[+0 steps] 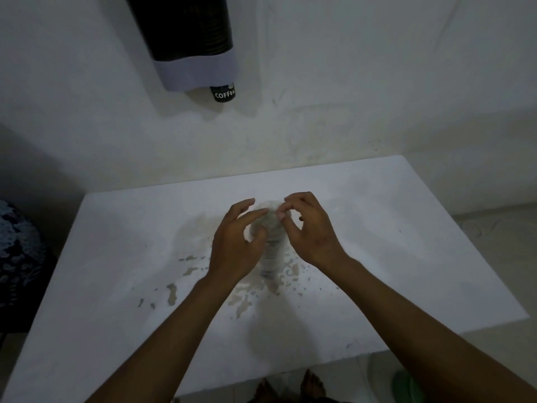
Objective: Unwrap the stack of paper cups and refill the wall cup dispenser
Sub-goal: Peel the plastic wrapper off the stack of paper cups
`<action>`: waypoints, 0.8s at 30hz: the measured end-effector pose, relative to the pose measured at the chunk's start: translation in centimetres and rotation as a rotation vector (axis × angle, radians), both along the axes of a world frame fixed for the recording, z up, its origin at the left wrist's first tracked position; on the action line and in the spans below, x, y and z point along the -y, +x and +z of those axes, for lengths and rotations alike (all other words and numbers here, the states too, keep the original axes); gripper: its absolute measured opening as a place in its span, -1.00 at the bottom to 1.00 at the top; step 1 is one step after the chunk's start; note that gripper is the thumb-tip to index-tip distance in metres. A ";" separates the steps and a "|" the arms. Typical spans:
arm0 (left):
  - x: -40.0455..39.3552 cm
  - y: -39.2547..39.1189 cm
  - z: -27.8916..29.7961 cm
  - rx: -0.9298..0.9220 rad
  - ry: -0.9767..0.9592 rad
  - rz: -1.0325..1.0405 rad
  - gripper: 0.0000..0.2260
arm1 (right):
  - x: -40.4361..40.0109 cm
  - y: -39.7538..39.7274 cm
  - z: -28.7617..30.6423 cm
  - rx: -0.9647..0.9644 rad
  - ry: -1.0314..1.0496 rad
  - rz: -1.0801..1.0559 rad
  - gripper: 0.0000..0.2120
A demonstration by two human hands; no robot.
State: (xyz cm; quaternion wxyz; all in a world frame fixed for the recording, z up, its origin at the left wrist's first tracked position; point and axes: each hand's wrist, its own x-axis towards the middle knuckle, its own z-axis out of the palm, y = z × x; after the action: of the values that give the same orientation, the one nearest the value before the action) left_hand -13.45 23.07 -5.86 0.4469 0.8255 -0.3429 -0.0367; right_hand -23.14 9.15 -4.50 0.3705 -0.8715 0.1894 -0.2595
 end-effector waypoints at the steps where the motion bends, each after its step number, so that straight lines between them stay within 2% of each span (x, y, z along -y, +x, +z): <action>1: 0.0 0.2 0.4 0.034 0.019 -0.029 -0.67 | -0.1 -0.1 0.3 0.048 0.053 -0.005 -0.95; 5: -0.2 0.8 0.8 0.173 0.081 -0.127 -0.74 | -0.2 -0.1 1.5 0.120 0.369 -0.060 -0.92; 8: 0.1 0.9 1.1 0.217 0.051 -0.139 -0.81 | 0.1 0.0 1.4 0.147 0.543 -0.105 -0.93; 11: 0.8 0.1 1.9 0.149 -0.007 -0.129 -0.69 | 0.1 0.0 1.4 0.163 0.653 -0.120 -0.94; 13: 1.2 0.1 2.1 0.143 -0.002 -0.101 -0.65 | 0.1 0.0 1.6 0.182 0.688 -0.101 -0.94; 16: 1.3 0.5 2.6 0.156 -0.028 -0.071 -0.82 | 0.3 0.1 1.4 0.201 0.693 -0.091 -0.86; 21: 0.4 0.4 3.8 0.156 -0.126 -0.150 -0.87 | 0.0 -0.4 1.0 0.147 0.482 -0.072 -0.76; 24: -0.1 0.4 3.6 0.222 -0.095 -0.204 -0.88 | -0.1 -0.1 1.8 0.048 0.564 -0.149 -0.78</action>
State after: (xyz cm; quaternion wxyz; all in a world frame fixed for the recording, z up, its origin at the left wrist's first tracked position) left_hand -13.05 23.18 -2.27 0.4386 0.7632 -0.4737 0.0257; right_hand -23.28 9.28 -2.74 0.5825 -0.7114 0.3089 -0.2435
